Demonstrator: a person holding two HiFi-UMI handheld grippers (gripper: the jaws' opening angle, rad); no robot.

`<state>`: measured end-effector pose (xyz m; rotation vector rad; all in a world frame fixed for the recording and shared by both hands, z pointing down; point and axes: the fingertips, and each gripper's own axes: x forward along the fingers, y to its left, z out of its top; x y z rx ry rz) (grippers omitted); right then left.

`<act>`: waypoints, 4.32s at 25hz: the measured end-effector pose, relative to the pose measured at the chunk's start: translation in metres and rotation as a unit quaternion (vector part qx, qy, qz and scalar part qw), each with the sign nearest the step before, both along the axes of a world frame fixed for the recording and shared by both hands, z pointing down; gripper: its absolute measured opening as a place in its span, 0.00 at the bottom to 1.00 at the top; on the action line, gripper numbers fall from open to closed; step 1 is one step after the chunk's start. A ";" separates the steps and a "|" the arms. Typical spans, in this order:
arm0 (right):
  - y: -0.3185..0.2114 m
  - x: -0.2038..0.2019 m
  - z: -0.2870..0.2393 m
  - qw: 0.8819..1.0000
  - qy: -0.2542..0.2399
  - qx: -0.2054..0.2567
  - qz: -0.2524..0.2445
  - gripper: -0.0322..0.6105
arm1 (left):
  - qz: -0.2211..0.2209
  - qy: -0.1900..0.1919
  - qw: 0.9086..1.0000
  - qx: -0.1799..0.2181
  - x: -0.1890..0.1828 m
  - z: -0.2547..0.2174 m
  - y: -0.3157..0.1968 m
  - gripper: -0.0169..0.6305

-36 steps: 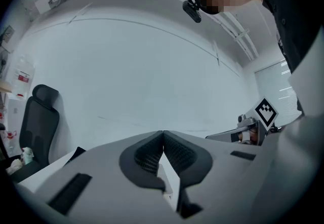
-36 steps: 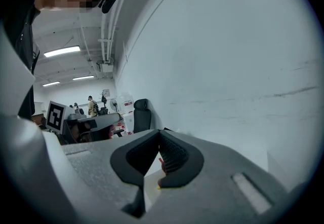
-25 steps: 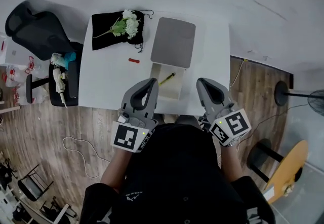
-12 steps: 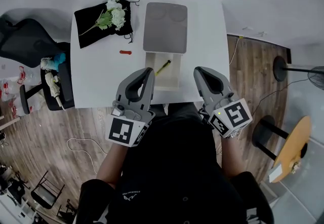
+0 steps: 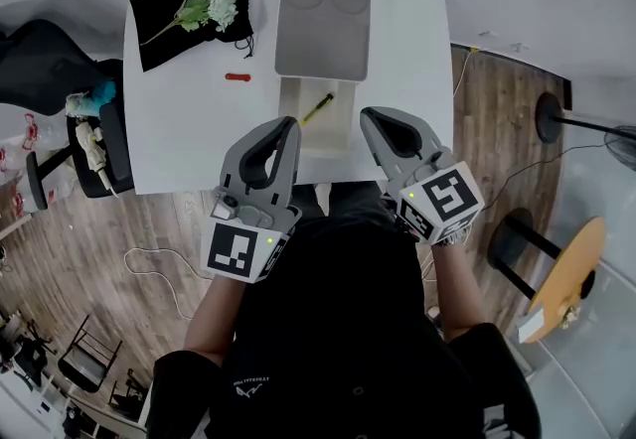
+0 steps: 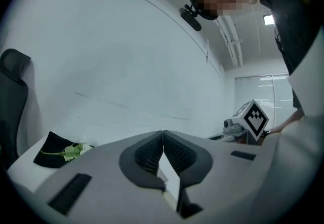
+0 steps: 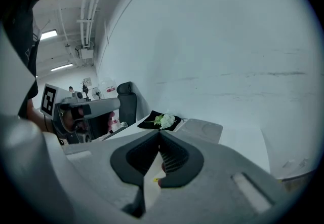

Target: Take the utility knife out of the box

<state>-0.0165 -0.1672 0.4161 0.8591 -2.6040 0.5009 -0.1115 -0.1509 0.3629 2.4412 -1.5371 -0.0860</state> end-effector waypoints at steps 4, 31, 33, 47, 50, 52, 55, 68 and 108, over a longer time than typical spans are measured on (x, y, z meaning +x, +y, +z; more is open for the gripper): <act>-0.002 -0.011 0.023 0.999 0.014 -0.022 -0.019 0.05 | -0.021 0.005 1.000 0.001 -0.006 0.002 0.000 0.04; 0.026 -0.074 0.164 0.856 0.297 0.052 -0.420 0.06 | -0.153 0.011 0.988 -0.031 -0.046 0.021 0.000 0.04; 0.027 -0.071 0.178 0.831 0.323 0.066 -0.448 0.06 | -0.162 0.011 0.986 -0.035 -0.049 0.023 0.001 0.04; 0.033 -0.053 0.251 0.697 0.434 0.106 -0.561 0.10 | -0.212 0.014 0.975 -0.056 -0.064 0.038 0.011 0.04; 0.029 -0.056 0.258 0.689 0.443 0.114 -0.562 0.12 | -0.222 0.017 0.973 -0.059 -0.069 0.042 0.012 0.04; 0.029 -0.057 0.261 0.683 0.446 0.117 -0.566 0.13 | -0.228 0.018 0.972 -0.061 -0.072 0.043 0.014 0.04; 0.032 -0.057 0.267 0.668 0.453 0.122 -0.578 0.15 | -0.237 0.019 0.969 -0.063 -0.076 0.046 0.016 0.04; 0.037 -0.058 0.279 0.652 0.466 0.109 -0.588 0.16 | -0.249 0.029 0.965 -0.072 -0.080 0.055 0.019 0.04; 0.025 -0.072 0.232 0.814 0.388 0.011 -0.433 0.14 | -0.175 0.006 0.984 -0.042 -0.065 0.033 0.013 0.04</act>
